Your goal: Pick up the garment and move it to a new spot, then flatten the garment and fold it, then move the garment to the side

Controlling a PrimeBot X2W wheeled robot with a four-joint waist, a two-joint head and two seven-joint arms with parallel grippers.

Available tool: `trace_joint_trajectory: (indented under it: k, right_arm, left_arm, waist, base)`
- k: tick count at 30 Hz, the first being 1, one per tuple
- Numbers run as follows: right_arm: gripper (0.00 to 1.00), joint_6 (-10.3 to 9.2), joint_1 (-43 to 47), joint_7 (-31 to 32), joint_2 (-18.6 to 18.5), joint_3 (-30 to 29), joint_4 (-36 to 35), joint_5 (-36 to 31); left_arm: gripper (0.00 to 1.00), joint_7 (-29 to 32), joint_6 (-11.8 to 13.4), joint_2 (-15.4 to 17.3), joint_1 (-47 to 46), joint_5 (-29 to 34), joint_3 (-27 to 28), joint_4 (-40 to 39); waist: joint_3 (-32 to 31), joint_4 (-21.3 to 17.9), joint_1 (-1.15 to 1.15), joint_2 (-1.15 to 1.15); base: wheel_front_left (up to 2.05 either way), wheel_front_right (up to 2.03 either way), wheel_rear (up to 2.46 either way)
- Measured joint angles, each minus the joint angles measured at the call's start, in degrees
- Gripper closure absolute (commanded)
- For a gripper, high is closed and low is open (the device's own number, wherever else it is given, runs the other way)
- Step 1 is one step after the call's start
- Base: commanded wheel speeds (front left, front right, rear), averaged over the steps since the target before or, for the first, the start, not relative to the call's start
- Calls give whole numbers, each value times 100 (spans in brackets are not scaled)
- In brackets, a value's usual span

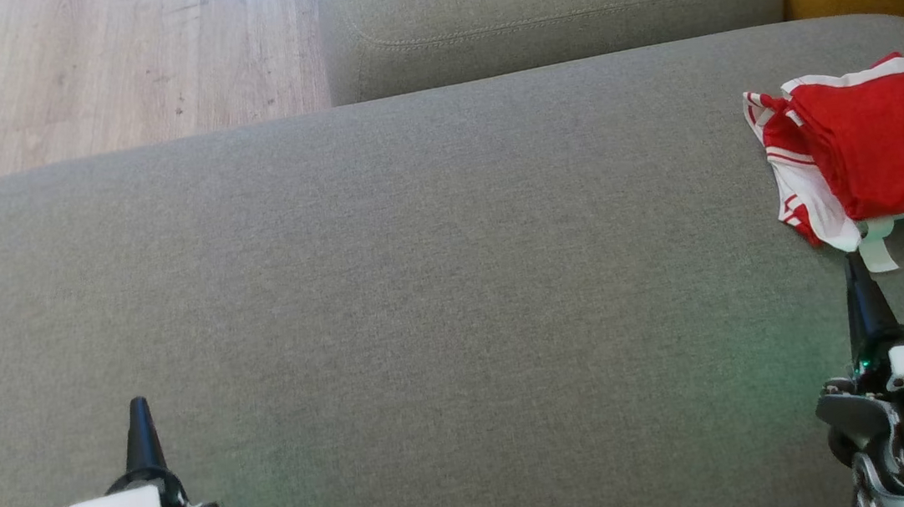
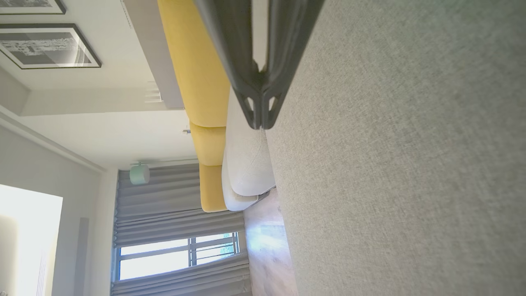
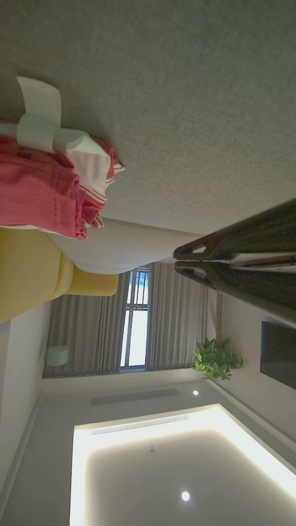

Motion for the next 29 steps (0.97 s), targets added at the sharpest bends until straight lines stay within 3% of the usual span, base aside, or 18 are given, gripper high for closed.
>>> trace_joint_trajectory:
  k: [13, 29]
  right_arm:
    - [100, 0, 4, 224, 0, -116, -99, 760]
    - [100, 0, 5, 233, 0, -140, -113, 788]
  left_arm:
    - [100, 208, -44, 0, -54, -694, 63, 5]
    - [100, 208, -44, 0, -54, -700, 70, 5]
  waist:
    - [-41, 5, 0, 0]
    - [-41, 5, 0, 0]
  base:
    - [0, 0, 0]
    - [0, 0, 0]
